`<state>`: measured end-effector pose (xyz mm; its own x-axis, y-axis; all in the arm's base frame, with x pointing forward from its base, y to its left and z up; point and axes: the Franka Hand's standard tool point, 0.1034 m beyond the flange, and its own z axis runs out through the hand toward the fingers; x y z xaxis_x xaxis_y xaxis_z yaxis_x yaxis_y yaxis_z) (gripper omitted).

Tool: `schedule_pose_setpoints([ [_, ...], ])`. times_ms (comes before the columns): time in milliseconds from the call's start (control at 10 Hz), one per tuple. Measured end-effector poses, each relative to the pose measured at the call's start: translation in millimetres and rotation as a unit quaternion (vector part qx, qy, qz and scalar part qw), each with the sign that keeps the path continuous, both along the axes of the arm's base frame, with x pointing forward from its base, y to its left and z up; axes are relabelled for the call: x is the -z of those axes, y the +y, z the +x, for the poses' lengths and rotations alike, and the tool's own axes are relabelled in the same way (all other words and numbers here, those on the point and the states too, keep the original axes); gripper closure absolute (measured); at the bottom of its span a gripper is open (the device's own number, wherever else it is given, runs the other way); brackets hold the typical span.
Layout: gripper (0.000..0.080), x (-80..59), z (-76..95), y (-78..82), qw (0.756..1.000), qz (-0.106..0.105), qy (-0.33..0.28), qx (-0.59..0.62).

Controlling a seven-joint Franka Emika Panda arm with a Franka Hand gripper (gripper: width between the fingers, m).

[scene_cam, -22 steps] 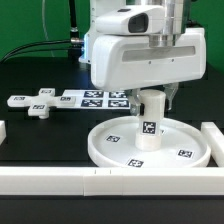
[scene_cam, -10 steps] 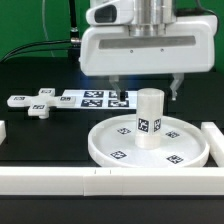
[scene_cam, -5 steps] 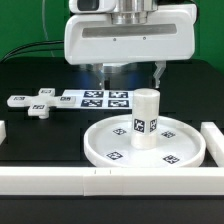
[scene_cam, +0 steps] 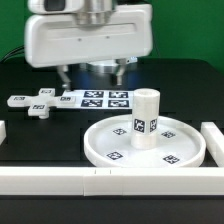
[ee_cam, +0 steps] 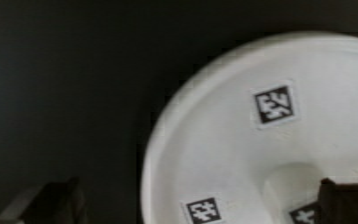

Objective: Assemble round table

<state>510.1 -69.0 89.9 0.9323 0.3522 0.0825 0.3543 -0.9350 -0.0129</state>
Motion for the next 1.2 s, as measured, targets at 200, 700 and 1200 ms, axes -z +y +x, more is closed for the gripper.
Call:
schedule_pose_setpoints([
  [200,0.0151,1.0,-0.1,10.1,1.000,0.003,0.002,0.016],
  [700,0.0151,15.0,-18.8,-36.0,0.986,-0.008,0.011,-0.167],
  [1200,0.0151,15.3,-26.7,-59.8,0.982,-0.008,0.012,-0.187],
])
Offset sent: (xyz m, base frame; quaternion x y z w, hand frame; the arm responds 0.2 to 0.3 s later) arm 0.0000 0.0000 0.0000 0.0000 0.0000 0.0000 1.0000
